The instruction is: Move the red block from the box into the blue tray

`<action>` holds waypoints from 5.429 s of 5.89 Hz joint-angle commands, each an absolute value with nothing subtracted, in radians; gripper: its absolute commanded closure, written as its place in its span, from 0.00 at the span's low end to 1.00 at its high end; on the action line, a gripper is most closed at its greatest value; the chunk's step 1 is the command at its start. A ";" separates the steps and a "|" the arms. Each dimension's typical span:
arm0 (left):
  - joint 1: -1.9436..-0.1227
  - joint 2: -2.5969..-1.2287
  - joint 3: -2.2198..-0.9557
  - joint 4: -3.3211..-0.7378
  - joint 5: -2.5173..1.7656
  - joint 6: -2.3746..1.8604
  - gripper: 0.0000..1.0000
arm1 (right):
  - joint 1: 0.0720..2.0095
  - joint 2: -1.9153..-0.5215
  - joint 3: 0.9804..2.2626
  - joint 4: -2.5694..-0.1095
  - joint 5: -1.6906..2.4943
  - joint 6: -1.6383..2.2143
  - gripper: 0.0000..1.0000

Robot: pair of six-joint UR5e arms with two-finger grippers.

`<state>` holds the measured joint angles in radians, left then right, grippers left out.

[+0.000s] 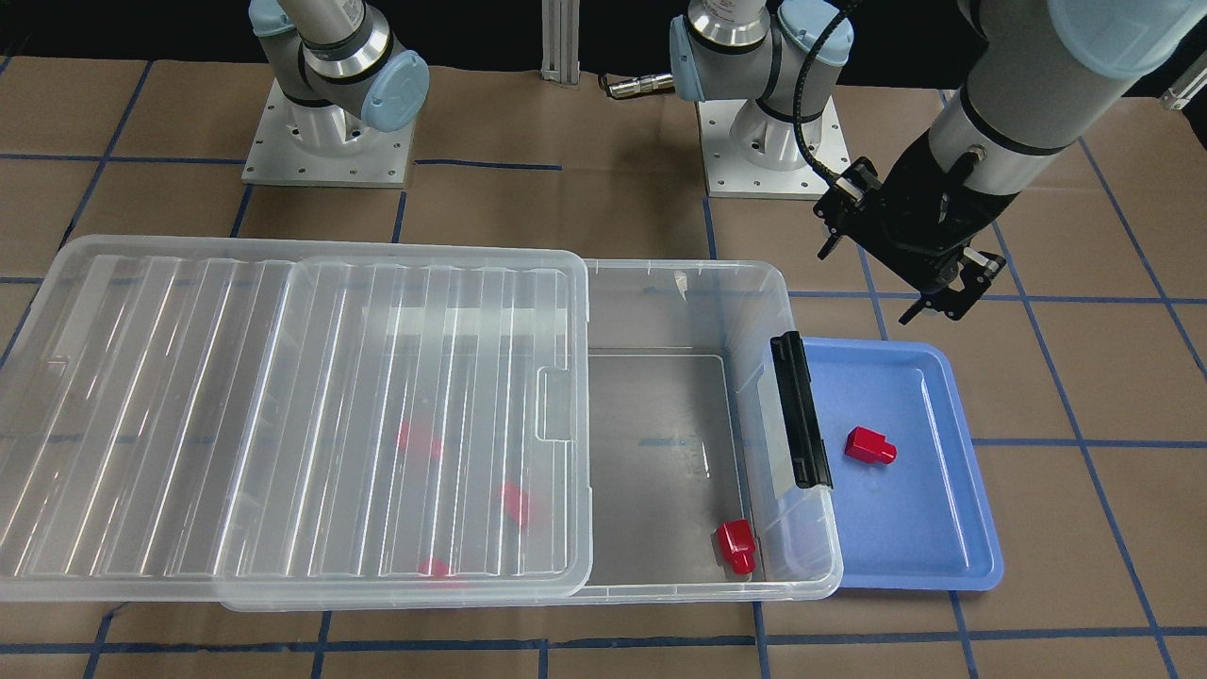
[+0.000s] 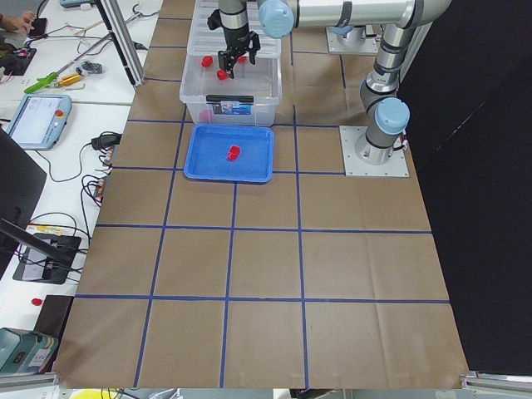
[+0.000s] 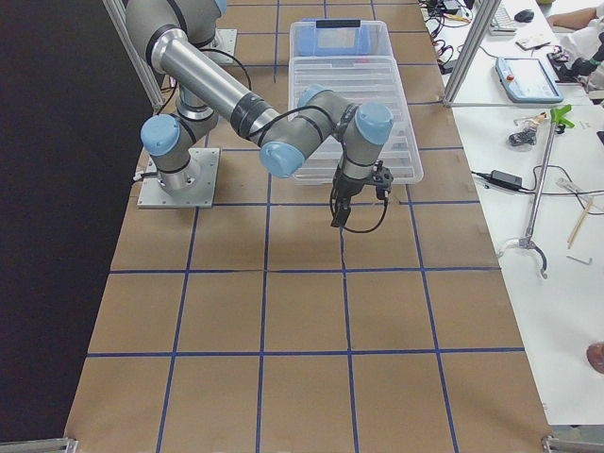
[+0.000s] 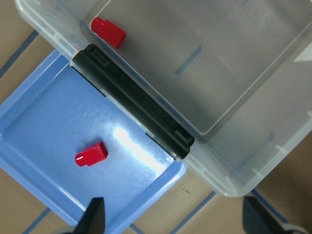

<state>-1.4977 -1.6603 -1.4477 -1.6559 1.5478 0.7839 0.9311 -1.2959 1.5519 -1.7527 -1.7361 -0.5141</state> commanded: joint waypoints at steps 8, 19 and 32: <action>-1.600 -1.588 -1.447 -1.647 1.552 -0.034 0.01 | 1.026 -1.404 1.721 -1.753 -1.717 -0.356 0.00; -1.600 -1.588 -1.447 -1.649 1.552 -0.034 0.01 | 1.232 -1.404 1.741 -1.756 -1.563 -0.183 0.00; -1.600 -1.582 -1.448 -1.655 1.552 -0.034 0.01 | 1.548 -1.447 1.285 -1.287 -1.546 0.163 0.00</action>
